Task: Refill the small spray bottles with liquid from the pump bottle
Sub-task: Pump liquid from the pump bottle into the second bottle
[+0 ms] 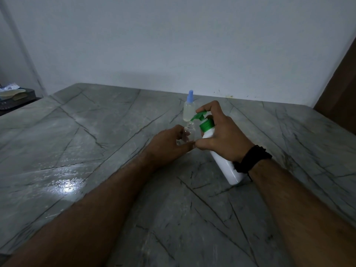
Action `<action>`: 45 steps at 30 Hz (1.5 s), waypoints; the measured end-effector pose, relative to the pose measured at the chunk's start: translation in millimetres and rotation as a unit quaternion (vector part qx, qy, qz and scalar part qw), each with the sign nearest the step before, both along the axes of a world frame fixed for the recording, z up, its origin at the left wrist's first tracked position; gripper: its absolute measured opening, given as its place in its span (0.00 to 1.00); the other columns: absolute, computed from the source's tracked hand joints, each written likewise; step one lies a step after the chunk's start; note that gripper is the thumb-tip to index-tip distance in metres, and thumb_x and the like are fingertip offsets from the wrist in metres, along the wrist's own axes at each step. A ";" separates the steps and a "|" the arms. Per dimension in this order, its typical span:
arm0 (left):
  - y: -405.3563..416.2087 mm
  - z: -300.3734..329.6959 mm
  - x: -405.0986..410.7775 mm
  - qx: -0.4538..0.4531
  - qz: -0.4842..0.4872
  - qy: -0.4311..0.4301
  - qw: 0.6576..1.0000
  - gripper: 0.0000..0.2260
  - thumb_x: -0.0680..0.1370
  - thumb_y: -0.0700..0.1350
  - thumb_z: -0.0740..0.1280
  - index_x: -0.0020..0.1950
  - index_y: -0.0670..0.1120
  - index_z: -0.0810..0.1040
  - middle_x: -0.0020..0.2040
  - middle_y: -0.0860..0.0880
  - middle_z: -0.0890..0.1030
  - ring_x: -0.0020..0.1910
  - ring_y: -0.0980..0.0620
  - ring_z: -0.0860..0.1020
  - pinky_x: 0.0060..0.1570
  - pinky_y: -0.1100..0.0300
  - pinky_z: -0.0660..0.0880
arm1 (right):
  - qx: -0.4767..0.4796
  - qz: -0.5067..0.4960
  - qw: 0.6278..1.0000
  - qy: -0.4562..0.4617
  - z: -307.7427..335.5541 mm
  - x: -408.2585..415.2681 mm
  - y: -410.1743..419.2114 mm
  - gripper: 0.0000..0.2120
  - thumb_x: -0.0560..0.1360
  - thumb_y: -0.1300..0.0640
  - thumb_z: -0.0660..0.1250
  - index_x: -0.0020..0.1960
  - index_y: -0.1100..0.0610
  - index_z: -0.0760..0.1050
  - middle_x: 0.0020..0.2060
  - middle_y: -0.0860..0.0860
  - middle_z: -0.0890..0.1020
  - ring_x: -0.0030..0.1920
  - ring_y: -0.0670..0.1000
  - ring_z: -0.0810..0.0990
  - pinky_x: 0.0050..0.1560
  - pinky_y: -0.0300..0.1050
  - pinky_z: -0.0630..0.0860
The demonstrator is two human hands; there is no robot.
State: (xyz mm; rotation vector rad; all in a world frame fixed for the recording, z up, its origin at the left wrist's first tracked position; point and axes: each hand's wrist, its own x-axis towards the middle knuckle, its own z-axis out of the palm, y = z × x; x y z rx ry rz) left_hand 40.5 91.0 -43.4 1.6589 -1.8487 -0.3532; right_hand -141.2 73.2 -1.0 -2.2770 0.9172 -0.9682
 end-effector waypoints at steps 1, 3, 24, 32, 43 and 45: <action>0.0 -0.2 0.2 -0.003 -0.003 -0.001 1.000 0.22 0.74 0.58 0.70 0.63 0.49 0.73 0.60 0.50 0.79 0.54 0.54 0.76 0.49 0.61 0.72 | -0.001 -0.001 1.000 -0.002 -0.2 -0.2 -0.3 0.35 0.64 0.61 0.79 0.65 0.49 0.64 0.48 0.49 0.80 0.41 0.47 0.81 0.41 0.39 0.77; 0.3 -1.0 0.6 -0.017 -0.010 0.012 1.000 0.25 0.74 0.59 0.70 0.66 0.49 0.71 0.61 0.51 0.78 0.55 0.54 0.76 0.51 0.59 0.74 | -0.005 0.000 1.000 -0.004 -1.0 -0.6 0.2 0.36 0.64 0.60 0.79 0.65 0.48 0.65 0.46 0.46 0.80 0.39 0.45 0.81 0.39 0.36 0.76; 12.1 24.0 -13.6 -0.188 0.012 0.189 0.964 0.13 0.79 0.53 0.64 0.58 0.48 0.78 0.53 0.53 0.82 0.54 0.56 0.78 0.57 0.53 0.75 | -0.067 -0.009 0.997 0.031 -5.6 3.2 4.8 0.46 0.66 0.51 0.78 0.76 0.43 0.56 0.50 0.47 0.83 0.43 0.46 0.83 0.49 0.50 0.82; 11.6 26.1 -16.6 -0.203 0.029 0.198 0.958 0.12 0.78 0.55 0.65 0.55 0.49 0.79 0.50 0.55 0.82 0.51 0.58 0.79 0.55 0.53 0.76 | -0.113 -0.050 0.991 0.053 -7.0 7.2 6.3 0.44 0.66 0.48 0.78 0.75 0.44 0.58 0.50 0.49 0.83 0.44 0.50 0.82 0.51 0.52 0.80; 10.5 12.1 -5.5 -0.176 0.014 0.149 0.973 0.22 0.76 0.55 0.68 0.67 0.49 0.70 0.63 0.54 0.74 0.60 0.59 0.71 0.52 0.71 0.64 | -0.124 -0.110 0.985 0.052 -12.3 8.5 -1.8 0.46 0.62 0.44 0.79 0.72 0.44 0.56 0.48 0.46 0.81 0.42 0.49 0.81 0.48 0.51 0.81; 10.1 15.7 -5.9 -0.188 0.013 0.158 0.969 0.18 0.78 0.55 0.65 0.66 0.50 0.73 0.61 0.55 0.77 0.60 0.58 0.73 0.55 0.67 0.67 | -0.120 -0.103 0.986 0.054 -13.5 8.9 -2.9 0.45 0.62 0.44 0.79 0.72 0.43 0.56 0.49 0.47 0.82 0.43 0.50 0.81 0.48 0.53 0.81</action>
